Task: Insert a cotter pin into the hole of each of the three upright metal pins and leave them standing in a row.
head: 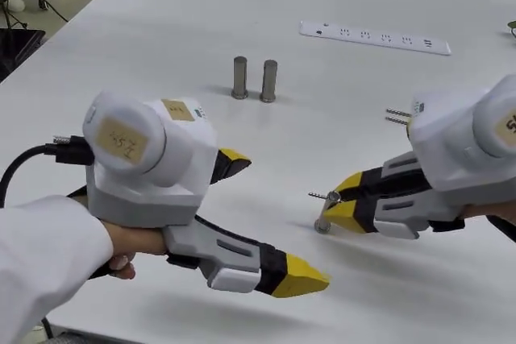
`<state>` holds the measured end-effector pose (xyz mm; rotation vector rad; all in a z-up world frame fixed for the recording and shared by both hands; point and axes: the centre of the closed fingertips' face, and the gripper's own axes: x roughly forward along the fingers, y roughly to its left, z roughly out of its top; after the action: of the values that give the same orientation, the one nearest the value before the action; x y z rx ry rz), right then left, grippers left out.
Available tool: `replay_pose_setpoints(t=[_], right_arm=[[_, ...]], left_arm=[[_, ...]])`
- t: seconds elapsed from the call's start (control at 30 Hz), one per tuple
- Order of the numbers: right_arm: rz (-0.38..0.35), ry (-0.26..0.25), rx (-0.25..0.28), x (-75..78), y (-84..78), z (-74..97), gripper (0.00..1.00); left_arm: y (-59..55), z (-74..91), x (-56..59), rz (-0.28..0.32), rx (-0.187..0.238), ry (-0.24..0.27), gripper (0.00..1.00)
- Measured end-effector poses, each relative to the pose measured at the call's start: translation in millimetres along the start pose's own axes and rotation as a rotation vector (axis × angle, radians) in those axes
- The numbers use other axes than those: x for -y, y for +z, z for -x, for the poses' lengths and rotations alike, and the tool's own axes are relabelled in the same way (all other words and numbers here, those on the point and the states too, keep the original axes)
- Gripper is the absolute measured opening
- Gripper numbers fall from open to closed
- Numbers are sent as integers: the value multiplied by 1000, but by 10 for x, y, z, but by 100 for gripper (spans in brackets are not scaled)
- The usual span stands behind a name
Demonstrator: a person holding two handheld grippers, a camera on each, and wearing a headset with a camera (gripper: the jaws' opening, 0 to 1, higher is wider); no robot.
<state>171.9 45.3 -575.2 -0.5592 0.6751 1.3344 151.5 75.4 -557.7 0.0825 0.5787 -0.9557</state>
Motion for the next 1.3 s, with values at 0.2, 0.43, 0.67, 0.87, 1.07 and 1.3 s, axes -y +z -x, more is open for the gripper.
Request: replay_pose_setpoints(t=[0.2,0.43,0.67,0.87,1.07,1.3], right_arm=[[-13,9,0,-3,3,-15,4],[31,5,-15,38,28,-19,4],[105,7,-40,127,125,-59,4],[135,19,-34,196,254,-127,4],[170,33,-31,258,374,-203,4],[193,46,-39,408,460,-286,4]], left_arm=[[31,44,-16,17,19,6,97],[54,78,-28,4,20,15,97],[40,110,-5,8,7,3,98],[76,160,-42,10,18,21,98],[79,213,-96,9,18,38,98],[101,258,-158,24,34,63,98]])
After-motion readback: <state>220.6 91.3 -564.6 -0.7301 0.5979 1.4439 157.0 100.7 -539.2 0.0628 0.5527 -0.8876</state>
